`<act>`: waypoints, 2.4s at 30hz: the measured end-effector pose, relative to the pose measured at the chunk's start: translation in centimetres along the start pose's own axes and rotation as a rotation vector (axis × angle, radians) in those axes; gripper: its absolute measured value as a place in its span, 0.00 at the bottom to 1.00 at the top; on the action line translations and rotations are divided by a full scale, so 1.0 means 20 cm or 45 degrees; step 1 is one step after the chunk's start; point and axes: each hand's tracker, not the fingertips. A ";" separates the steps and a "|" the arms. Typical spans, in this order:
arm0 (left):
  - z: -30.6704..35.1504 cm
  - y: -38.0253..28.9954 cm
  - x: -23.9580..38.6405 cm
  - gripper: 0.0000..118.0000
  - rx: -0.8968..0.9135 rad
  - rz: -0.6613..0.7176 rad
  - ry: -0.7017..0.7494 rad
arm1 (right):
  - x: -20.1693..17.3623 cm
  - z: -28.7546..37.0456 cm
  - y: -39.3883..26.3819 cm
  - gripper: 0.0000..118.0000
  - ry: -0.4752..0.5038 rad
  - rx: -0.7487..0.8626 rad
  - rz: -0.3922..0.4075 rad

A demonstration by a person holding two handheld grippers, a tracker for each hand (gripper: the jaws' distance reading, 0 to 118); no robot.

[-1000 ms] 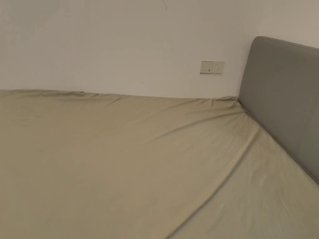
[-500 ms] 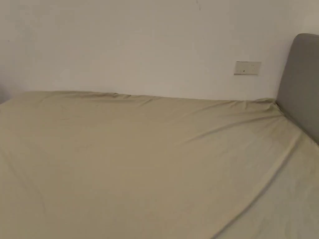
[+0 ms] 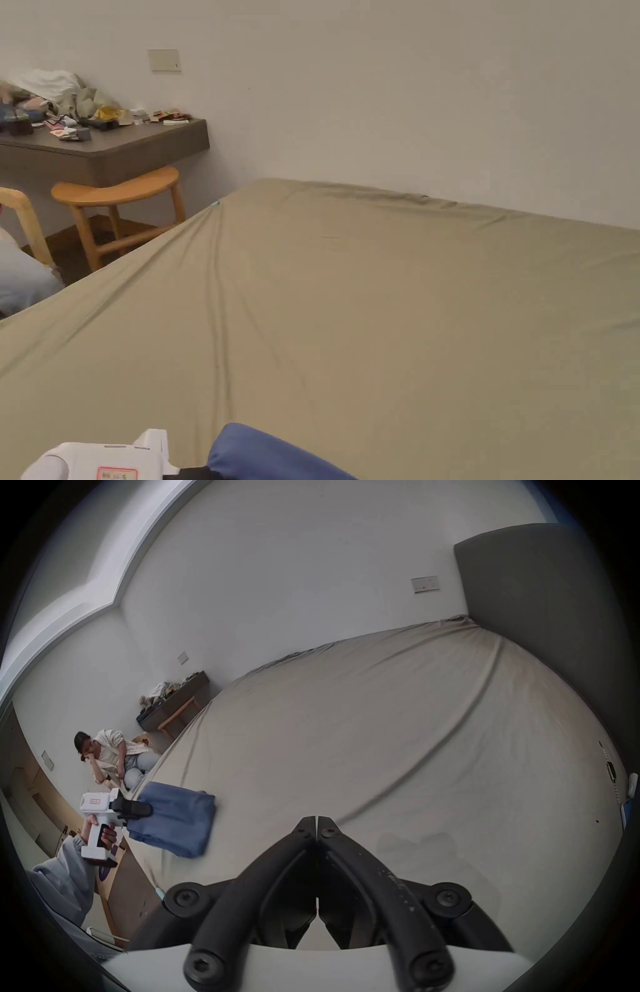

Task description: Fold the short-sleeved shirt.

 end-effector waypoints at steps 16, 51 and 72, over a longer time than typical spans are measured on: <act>0.20 0.16 -0.48 0.85 0.320 0.070 0.521 | -0.24 -0.20 0.05 0.01 -0.002 -0.085 0.140; -0.19 -1.47 1.75 0.00 1.272 -1.213 0.136 | 0.14 0.84 -0.05 0.01 -0.605 0.959 0.310; -0.14 -1.58 1.78 0.00 1.332 -1.277 0.112 | -0.02 0.88 -0.10 0.01 -0.652 1.100 0.426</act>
